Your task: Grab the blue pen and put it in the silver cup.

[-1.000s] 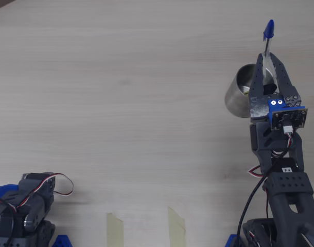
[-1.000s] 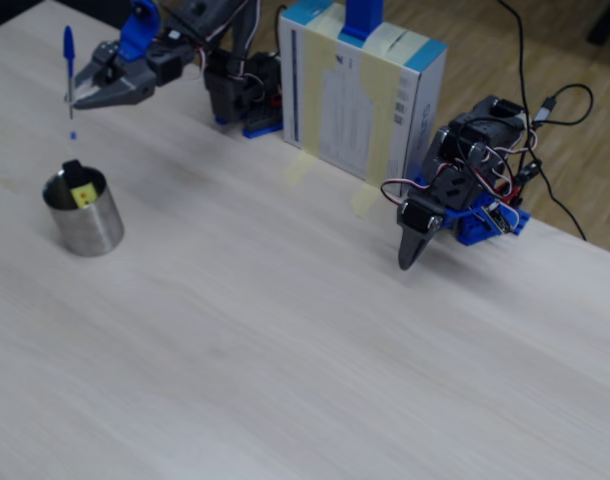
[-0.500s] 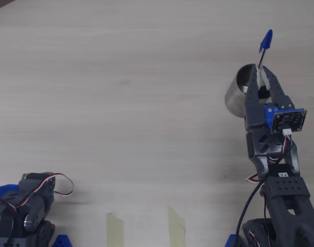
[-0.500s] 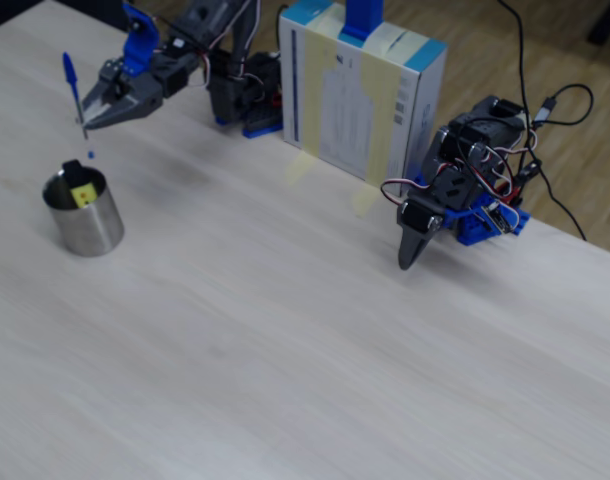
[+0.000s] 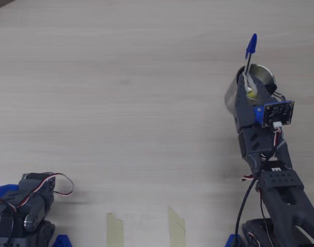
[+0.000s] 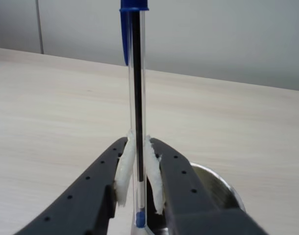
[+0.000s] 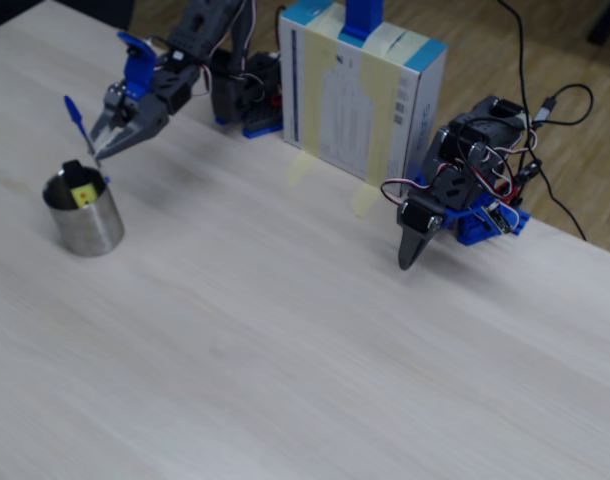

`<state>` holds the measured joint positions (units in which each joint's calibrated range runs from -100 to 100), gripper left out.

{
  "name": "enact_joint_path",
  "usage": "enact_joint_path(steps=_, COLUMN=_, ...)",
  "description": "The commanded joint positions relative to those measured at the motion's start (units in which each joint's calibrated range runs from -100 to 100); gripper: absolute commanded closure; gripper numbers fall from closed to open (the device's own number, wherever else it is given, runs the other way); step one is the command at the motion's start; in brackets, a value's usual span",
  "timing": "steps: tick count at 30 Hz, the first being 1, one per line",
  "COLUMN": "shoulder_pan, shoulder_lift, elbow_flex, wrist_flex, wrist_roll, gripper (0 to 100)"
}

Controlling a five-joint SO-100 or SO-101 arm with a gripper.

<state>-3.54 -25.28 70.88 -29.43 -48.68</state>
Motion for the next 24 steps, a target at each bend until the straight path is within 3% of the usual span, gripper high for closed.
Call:
enact_joint_path(steps=1, shoulder_pan=-0.4, shoulder_lift=2.6, elbow_flex=-5.3, wrist_flex=-0.7, wrist_roll=-0.1, gripper=98)
enact_joint_path(steps=24, shoulder_pan=-1.1, shoulder_lift=8.6, elbow_flex=-14.1, wrist_flex=-0.9, wrist_roll=0.3, gripper=98)
